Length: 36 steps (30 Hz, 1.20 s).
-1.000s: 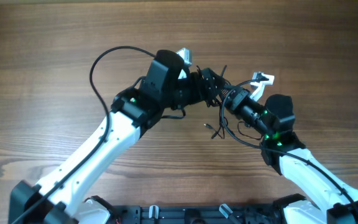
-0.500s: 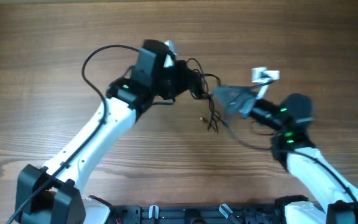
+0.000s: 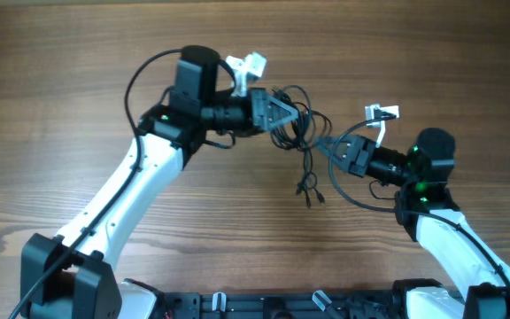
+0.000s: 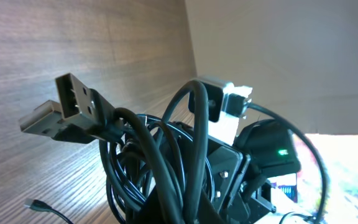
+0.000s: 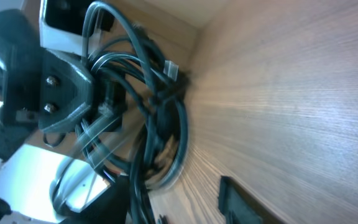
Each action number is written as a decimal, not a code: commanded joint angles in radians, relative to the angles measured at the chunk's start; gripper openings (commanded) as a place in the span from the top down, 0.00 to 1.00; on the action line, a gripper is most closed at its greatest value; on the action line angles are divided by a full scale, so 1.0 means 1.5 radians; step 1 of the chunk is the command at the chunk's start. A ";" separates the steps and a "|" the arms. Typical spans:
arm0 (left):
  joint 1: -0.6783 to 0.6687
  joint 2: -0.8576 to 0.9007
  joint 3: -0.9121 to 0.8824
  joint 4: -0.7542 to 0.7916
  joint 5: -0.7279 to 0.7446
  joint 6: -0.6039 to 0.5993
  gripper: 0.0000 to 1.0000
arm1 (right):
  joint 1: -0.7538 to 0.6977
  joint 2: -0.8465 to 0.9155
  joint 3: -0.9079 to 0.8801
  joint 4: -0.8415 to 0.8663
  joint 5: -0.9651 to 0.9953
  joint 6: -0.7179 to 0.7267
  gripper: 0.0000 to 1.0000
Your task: Untangle cables
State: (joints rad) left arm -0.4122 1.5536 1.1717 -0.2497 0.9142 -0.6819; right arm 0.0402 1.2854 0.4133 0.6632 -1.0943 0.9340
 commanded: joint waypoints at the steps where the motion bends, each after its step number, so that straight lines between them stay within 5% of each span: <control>1: -0.047 0.001 0.002 -0.002 -0.086 0.033 0.96 | 0.005 0.000 0.004 0.099 0.000 0.099 0.63; 5: -0.099 0.001 0.002 -0.043 -0.240 0.065 0.96 | 0.005 0.000 0.004 0.179 -0.017 0.199 0.71; 11: -0.143 0.001 0.002 -0.023 -0.240 0.083 0.96 | 0.005 0.000 0.004 0.157 0.030 0.126 0.63; 16: -0.116 -0.002 0.002 -0.007 -0.180 0.081 0.96 | 0.003 0.000 0.004 0.044 0.056 0.024 0.25; 18: -0.061 -0.004 0.002 0.010 -0.098 0.065 0.96 | -0.004 0.000 0.004 0.032 0.053 0.005 0.03; 19: -0.022 -0.003 0.002 0.021 -0.027 0.063 0.96 | -0.014 0.000 0.004 0.033 0.049 0.003 0.00; 23: 0.056 -0.002 0.002 0.019 0.115 0.064 0.96 | -0.027 0.001 0.004 0.024 0.056 -0.037 0.00; 32: -0.006 -0.002 0.002 0.024 0.119 0.066 0.96 | -0.023 0.001 0.004 0.060 0.010 -0.031 0.03; 33: -0.013 -0.002 0.002 0.033 0.119 0.066 0.96 | -0.016 0.001 0.004 0.090 -0.006 -0.021 0.05; 36: -0.029 -0.002 0.002 0.051 0.121 0.066 0.96 | -0.002 0.001 0.004 0.101 0.000 -0.008 0.37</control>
State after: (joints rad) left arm -0.4385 1.5547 1.1717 -0.1936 1.0649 -0.5846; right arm 0.0216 1.2881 0.4129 0.8066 -1.0634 0.8986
